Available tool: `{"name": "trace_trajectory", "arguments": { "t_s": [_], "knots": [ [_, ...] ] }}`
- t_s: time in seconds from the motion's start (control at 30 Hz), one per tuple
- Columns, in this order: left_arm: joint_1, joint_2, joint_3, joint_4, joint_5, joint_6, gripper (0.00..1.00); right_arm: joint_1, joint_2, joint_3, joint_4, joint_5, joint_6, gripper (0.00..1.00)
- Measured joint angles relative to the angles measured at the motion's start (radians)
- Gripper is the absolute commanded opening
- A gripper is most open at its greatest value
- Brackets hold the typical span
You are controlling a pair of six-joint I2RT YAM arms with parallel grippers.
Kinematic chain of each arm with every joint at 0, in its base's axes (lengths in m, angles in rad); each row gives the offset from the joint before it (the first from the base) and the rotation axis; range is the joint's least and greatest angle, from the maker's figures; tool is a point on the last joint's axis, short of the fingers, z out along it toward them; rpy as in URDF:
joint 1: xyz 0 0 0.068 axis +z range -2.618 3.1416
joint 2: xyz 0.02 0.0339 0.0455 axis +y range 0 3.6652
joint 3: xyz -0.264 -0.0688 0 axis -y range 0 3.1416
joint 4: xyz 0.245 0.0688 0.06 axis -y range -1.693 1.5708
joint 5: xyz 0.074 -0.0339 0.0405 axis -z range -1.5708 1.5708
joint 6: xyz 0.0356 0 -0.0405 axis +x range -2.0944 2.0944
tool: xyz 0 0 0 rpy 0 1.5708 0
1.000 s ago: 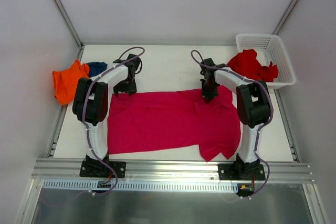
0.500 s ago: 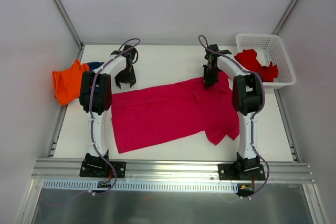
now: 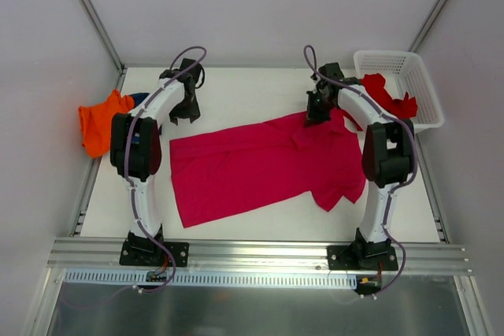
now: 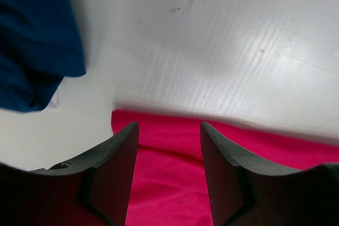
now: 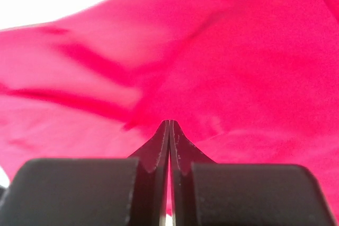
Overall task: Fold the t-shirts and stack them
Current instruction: Fold the tshirt
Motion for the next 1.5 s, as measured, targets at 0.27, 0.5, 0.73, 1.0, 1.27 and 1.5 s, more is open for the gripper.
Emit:
{"name": "trace_trajectory", "arguments": {
  "t_s": [0.27, 0.5, 0.73, 1.0, 1.27, 1.5],
  "knots": [
    [-0.093, -0.322, -0.068, 0.016, -0.049, -0.047, 0.32, 0.021, -0.190, -0.008, 0.084, -0.086, -0.002, 0.01],
    [-0.116, -0.329, -0.283, 0.045, -0.047, -0.088, 0.00, 0.026, -0.050, 0.067, 0.100, -0.088, 0.000, 0.00],
    [-0.116, -0.256, -0.392, 0.062, -0.035, -0.108, 0.00, 0.055, 0.148, 0.167, 0.096, -0.084, 0.021, 0.00],
    [-0.116, -0.186, -0.391, 0.105, -0.039, -0.113, 0.00, 0.085, 0.263, 0.298, 0.096, -0.077, 0.044, 0.00],
    [-0.116, -0.145, -0.392, 0.110, -0.052, -0.113, 0.00, 0.088, 0.299, 0.345, 0.065, -0.006, 0.047, 0.00],
    [-0.117, -0.149, -0.402, 0.121, -0.060, -0.114, 0.00, 0.095, 0.299, 0.321, 0.056, 0.060, 0.036, 0.00]
  ]
}}
